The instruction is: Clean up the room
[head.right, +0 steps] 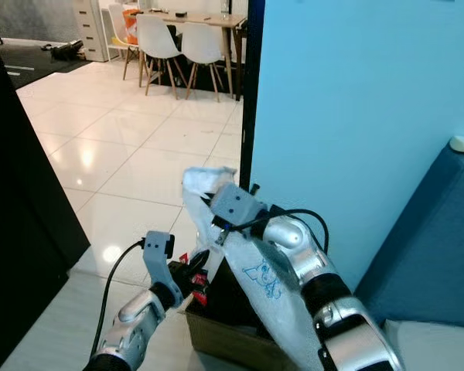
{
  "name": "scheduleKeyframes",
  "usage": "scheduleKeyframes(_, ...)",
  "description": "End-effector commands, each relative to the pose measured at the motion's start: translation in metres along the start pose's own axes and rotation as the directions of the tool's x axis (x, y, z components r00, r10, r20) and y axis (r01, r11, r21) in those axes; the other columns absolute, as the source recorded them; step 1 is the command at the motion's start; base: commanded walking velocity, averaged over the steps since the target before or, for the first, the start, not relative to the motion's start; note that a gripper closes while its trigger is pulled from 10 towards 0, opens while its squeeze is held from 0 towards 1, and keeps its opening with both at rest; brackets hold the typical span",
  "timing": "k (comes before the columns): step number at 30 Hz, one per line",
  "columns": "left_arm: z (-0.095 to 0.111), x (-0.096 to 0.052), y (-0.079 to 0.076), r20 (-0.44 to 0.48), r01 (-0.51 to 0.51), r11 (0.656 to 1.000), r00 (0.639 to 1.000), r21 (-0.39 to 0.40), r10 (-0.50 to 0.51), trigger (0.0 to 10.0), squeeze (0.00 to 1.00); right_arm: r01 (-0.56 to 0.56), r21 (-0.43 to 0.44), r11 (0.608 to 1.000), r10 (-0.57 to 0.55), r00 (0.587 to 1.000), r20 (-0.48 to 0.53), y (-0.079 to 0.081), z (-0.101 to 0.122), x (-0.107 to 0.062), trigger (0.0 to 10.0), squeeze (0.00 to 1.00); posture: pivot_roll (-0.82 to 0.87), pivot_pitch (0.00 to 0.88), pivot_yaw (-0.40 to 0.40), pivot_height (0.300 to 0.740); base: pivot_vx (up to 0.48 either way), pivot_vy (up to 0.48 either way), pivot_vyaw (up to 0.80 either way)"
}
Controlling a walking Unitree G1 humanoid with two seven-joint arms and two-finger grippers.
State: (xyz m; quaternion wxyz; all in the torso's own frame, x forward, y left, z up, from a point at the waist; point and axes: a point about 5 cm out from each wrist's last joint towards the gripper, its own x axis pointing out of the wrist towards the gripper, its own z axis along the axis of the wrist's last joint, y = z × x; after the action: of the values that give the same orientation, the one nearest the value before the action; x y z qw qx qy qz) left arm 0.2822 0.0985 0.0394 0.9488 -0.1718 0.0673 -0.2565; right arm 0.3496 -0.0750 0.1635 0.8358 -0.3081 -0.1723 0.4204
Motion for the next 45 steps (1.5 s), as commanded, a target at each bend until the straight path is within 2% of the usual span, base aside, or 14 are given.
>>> scheduleKeyframes(1, -0.008, -0.007, -0.005, -0.032, 0.015, 1.0, 0.999, -0.009, -0.015, 10.0, 0.0, 0.02, -0.124, 0.992, -0.02, 1.0, -0.003, -0.007, 0.006, 0.009, 10.0, 0.0, 0.03, 0.109, -0.063, 0.708, 0.0, 0.0, 0.0)
scheduleKeyframes(5, -0.011, -0.03, -0.011, -0.05, 0.019, 1.0, 0.999, -0.004, -0.019, 10.0, 0.0, 0.021, -0.296, 0.955, -0.022, 1.0, -0.002, -0.02, 0.014, 0.018, 10.0, 0.0, 0.08, 0.196, -0.058, 0.708, 0.0, 0.0, 0.0)
scheduleKeyframes(15, -0.009, -0.057, -0.013, -0.067, -0.004, 1.0, 0.998, 0.004, 0.004, 10.0, 0.0, -0.102, -0.376, 0.921, 0.106, 0.994, -0.01, 0.001, 0.012, 0.022, 10.0, 0.0, 0.13, 0.269, -0.049, 0.708, 0.0, 0.0, 0.0)
scheduleKeyframes(16, -0.007, -0.065, -0.014, -0.069, -0.015, 1.0, 0.998, 0.002, 0.015, 10.0, 0.0, -0.113, -0.464, 0.879, 0.101, 0.994, -0.05, 0.003, 0.008, 0.023, 10.0, 0.0, 0.15, 0.303, -0.04, 0.708, 0.0, 0.0, 0.0)
scheduleKeyframes(17, -0.007, -0.065, -0.014, -0.069, -0.015, 1.0, 0.998, 0.002, 0.015, 10.0, 0.0, -0.113, -0.464, 0.879, 0.101, 0.994, -0.05, 0.003, 0.008, 0.023, 10.0, 0.0, 0.15, 0.303, -0.04, 0.708, 0.0, 0.0, 0.0)
scheduleKeyframes(19, -0.004, -0.077, -0.02, -0.079, -0.025, 1.0, 0.997, -0.001, 0.025, 10.0, 0.0, -0.092, -0.643, 0.76, 0.033, 0.994, -0.104, -0.008, 0.001, 0.022, 10.0, 0.0, 0.16, 0.323, -0.033, 0.708, 0.0, 0.0, 0.0)
scheduleKeyframes(20, -0.004, -0.077, -0.02, -0.079, -0.025, 1.0, 0.997, -0.001, 0.025, 10.0, 0.0, -0.092, -0.643, 0.76, 0.033, 0.994, -0.104, -0.008, 0.001, 0.022, 10.0, 0.0, 0.16, 0.323, -0.033, 0.708, 0.0, 0.0, 0.0)
scheduleKeyframes(23, -0.001, -0.086, -0.027, -0.1, -0.023, 1.0, 0.995, -0.008, 0.022, 10.0, 0.0, -0.061, -0.759, 0.648, -0.028, 0.994, -0.104, -0.021, -0.002, 0.021, 10.0, 0.0, 0.17, 0.33, -0.032, 0.708, 0.0, 0.0, 0.0)
scheduleKeyframes(32, 0.0, -0.09, -0.032, -0.119, -0.023, 1.0, 0.993, -0.007, 0.022, 10.0, 0.0, -0.048, -0.846, 0.531, -0.145, 0.978, -0.147, -0.055, -0.006, 0.008, 10.0, 0.0, 0.18, 0.34, -0.036, 0.708, 0.0, 0.0, 0.0)
scheduleKeyframes(33, 0.001, -0.091, -0.033, -0.122, -0.028, 1.0, 0.992, -0.008, 0.027, 10.0, 0.0, -0.042, -0.871, 0.489, -0.184, 0.971, -0.15, -0.07, -0.005, 0.002, 10.0, 0.0, 0.18, 0.337, -0.038, 0.708, 0.0, 0.0, 0.0)
scheduleKeyframes(40, 0.001, -0.092, -0.035, -0.128, -0.029, 1.0, 0.991, -0.009, 0.028, 10.0, 0.0, -0.065, -0.895, 0.441, -0.182, 0.97, -0.161, -0.075, -0.007, -0.002, 10.0, 0.0, 0.18, 0.335, -0.04, 0.708, 0.0, 0.0, 0.0)
scheduleKeyframes(41, 0.003, -0.095, -0.038, -0.138, -0.034, 0.999, 0.99, -0.014, 0.032, 10.0, 0.0, -0.122, -0.92, 0.373, -0.177, 0.964, -0.2, -0.077, -0.017, -0.012, 10.0, 0.0, 0.19, 0.336, -0.042, 0.708, 0.0, 0.0, 0.0)
scheduleKeyframes(42, 0.004, -0.095, -0.038, -0.141, -0.037, 0.999, 0.989, -0.016, 0.034, 10.0, 0.0, -0.148, -0.925, 0.35, -0.176, 0.96, -0.22, -0.078, -0.021, -0.017, 10.0, 0.0, 0.19, 0.336, -0.042, 0.708, 0.0, 0.0, 0.0)
scheduleKeyframes(45, 0.004, -0.096, -0.038, -0.143, -0.039, 0.999, 0.989, -0.016, 0.036, 10.0, 0.0, -0.19, -0.922, 0.336, -0.171, 0.951, -0.258, -0.079, -0.026, -0.023, 10.0, 0.0, 0.19, 0.332, -0.044, 0.708, 0.0, 0.0, 0.0)
